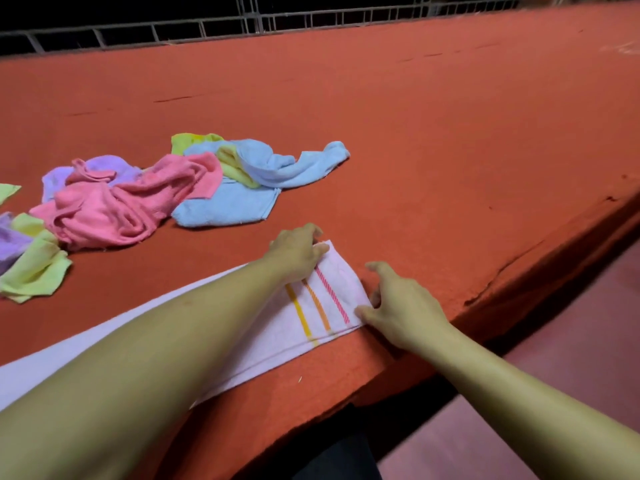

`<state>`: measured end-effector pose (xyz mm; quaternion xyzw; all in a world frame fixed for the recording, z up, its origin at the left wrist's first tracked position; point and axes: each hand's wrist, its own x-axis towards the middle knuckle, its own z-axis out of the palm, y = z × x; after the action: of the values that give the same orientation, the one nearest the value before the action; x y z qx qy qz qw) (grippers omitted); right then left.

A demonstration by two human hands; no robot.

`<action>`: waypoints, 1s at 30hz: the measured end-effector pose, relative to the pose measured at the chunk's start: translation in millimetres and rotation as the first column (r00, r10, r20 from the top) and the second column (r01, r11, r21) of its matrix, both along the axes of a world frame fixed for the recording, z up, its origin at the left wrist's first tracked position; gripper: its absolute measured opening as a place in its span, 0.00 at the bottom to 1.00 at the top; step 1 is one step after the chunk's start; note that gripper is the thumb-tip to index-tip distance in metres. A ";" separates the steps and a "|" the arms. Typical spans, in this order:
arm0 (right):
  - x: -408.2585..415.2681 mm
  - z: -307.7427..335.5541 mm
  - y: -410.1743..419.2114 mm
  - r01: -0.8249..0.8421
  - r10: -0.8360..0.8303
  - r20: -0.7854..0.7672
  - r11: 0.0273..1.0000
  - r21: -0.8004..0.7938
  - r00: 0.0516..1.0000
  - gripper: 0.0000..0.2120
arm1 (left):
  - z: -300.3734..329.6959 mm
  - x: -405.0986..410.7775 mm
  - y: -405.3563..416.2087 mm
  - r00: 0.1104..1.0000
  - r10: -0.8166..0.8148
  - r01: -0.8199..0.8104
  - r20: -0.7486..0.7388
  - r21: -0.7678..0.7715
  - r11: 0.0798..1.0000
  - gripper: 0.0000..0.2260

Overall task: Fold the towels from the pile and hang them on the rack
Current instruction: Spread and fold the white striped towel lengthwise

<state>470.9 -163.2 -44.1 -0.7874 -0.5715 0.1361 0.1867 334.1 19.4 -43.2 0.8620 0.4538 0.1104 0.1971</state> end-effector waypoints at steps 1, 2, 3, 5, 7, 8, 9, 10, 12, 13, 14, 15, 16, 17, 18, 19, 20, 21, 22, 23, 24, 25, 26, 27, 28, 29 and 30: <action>-0.7 -1.4 0.7 0.005 -0.005 -0.029 1.000 0.001 1.000 0.35 | 0.5 0.1 0.2 1.000 0.005 -0.005 0.003 -0.004 1.000 0.15; -1.2 -1.8 1.5 0.010 -0.010 -0.061 1.000 0.000 0.998 0.35 | 1.3 0.5 0.2 1.000 0.011 -0.010 0.015 -0.008 1.000 0.15; -0.7 -1.4 1.9 0.016 -0.016 -0.097 1.000 -0.001 0.995 0.35 | 3.6 0.9 -0.5 1.000 0.011 -0.011 0.027 -0.011 1.000 0.15; 1.1 1.3 2.9 0.027 -0.025 -0.174 1.000 0.011 0.984 0.36 | 8.4 1.3 -1.6 0.999 -0.010 0.010 0.050 -0.008 1.000 0.14; 3.5 6.0 3.7 0.045 -0.035 -0.261 0.999 0.031 0.965 0.36 | 13.9 2.6 -1.1 0.998 -0.050 0.050 0.040 -0.007 0.999 0.11; 5.2 8.5 4.2 0.053 -0.040 -0.313 0.998 0.033 0.949 0.35 | 16.3 3.6 -0.3 0.997 -0.068 0.068 0.032 -0.018 0.998 0.09; 6.7 10.7 4.6 0.062 -0.047 -0.363 0.998 0.030 0.931 0.35 | 18.7 3.3 -0.1 0.996 -0.084 0.085 0.028 -0.032 0.996 0.07; 8.2 12.2 5.1 0.071 -0.054 -0.407 0.997 0.027 0.912 0.35 | 20.8 3.1 1.6 0.995 -0.094 0.095 0.037 -0.048 0.994 0.06; 10.9 11.4 5.7 0.091 -0.070 -0.476 0.996 0.021 0.877 0.36 | 24.2 2.1 4.1 0.992 -0.091 0.099 0.089 -0.097 0.990 0.04; 12.0 10.5 5.8 0.101 -0.078 -0.501 0.995 0.018 0.862 0.36 | 25.5 2.2 5.6 0.989 -0.091 0.106 0.120 -0.125 0.986 0.04; 13.0 9.3 5.5 0.112 -0.089 -0.523 0.994 0.011 0.848 0.36 | 25.3 3.1 7.3 0.984 -0.093 0.116 0.150 -0.152 0.982 0.04; 14.0 8.5 5.6 0.120 -0.097 -0.542 0.993 0.007 0.835 0.36 | 25.7 4.1 8.8 0.980 -0.091 0.122 0.180 -0.172 0.978 0.03; 14.9 7.9 5.6 0.126 -0.101 -0.554 0.992 0.007 0.826 0.35 | 25.2 4.8 10.3 0.974 -0.075 0.117 0.214 -0.192 0.974 0.03; 16.1 7.7 6.5 0.131 -0.100 -0.553 0.991 0.016 0.827 0.35 | 25.6 5.6 11.6 0.965 -0.050 0.106 0.258 -0.209 0.972 0.03; 17.6 7.9 8.0 0.139 -0.098 -0.539 0.990 0.036 0.836 0.35 | 25.3 6.7 14.0 0.953 -0.022 0.092 0.303 -0.219 0.971 0.05; 19.4 8.8 9.7 0.147 -0.094 -0.519 0.987 0.061 0.849 0.36 | 25.4 7.3 15.9 0.939 0.004 0.079 0.344 -0.225 0.971 0.06; 21.9 10.0 11.2 0.157 -0.093 -0.499 0.984 0.086 0.862 0.36 | 25.1 8.5 18.0 0.927 0.024 0.068 0.374 -0.229 0.971 0.06; 24.8 11.4 13.2 0.164 -0.093 -0.481 0.981 0.107 0.872 0.36 | 24.8 9.7 19.7 0.917 0.040 0.059 0.398 -0.234 0.970 0.06; 27.5 12.9 14.4 0.164 -0.094 -0.459 0.980 0.116 0.883 0.36 | 23.3 11.3 21.9 0.910 0.056 0.049 0.410 -0.241 0.969 0.06; 29.9 14.1 15.5 0.158 -0.095 -0.430 0.981 0.114 0.898 0.36 | 21.8 13.4 23.5 0.909 0.069 0.039 0.412 -0.249 0.968 0.06; 32.0 15.1 16.1 0.148 -0.097 -0.392 0.984 0.101 0.915 0.36 | 19.7 15.6 24.7 0.913 0.080 0.028 0.401 -0.256 0.966 0.06; 33.5 15.2 16.8 0.136 -0.098 -0.357 0.987 0.081 0.929 0.36 | 17.1 17.8 25.3 0.920 0.090 0.015 0.383 -0.262 0.965 0.07; 35.1 14.8 16.8 0.123 -0.097 -0.331 0.991 0.059 0.939 0.35 | 14.1 20.0 25.9 0.929 0.096 0.002 0.358 -0.265 0.964 0.09; 36.1 13.7 17.0 0.115 -0.096 -0.313 0.993 0.040 0.945 0.35 | 10.9 22.2 26.5 0.938 0.100 -0.008 0.332 -0.268 0.963 0.11; 36.3 12.8 16.3 0.109 -0.097 -0.297 0.994 0.027 0.950 0.35 | 7.5 24.1 26.9 0.948 0.099 -0.016 0.302 -0.267 0.964 0.12; 35.9 12.5 15.5 0.102 -0.093 -0.266 0.995 0.020 0.960 0.34 | 4.8 25.4 26.5 0.956 0.097 -0.023 0.275 -0.261 0.965 0.13; 35.2 12.4 14.5 0.089 -0.083 -0.211 0.996 0.019 0.974 0.33 | 4.0 25.7 24.4 0.964 0.094 -0.032 0.248 -0.244 0.969 0.14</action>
<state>506.1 -148.7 -31.8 -0.7901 -0.5158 0.2020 0.2626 359.9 43.8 -39.3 0.7957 0.4615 0.1725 0.3524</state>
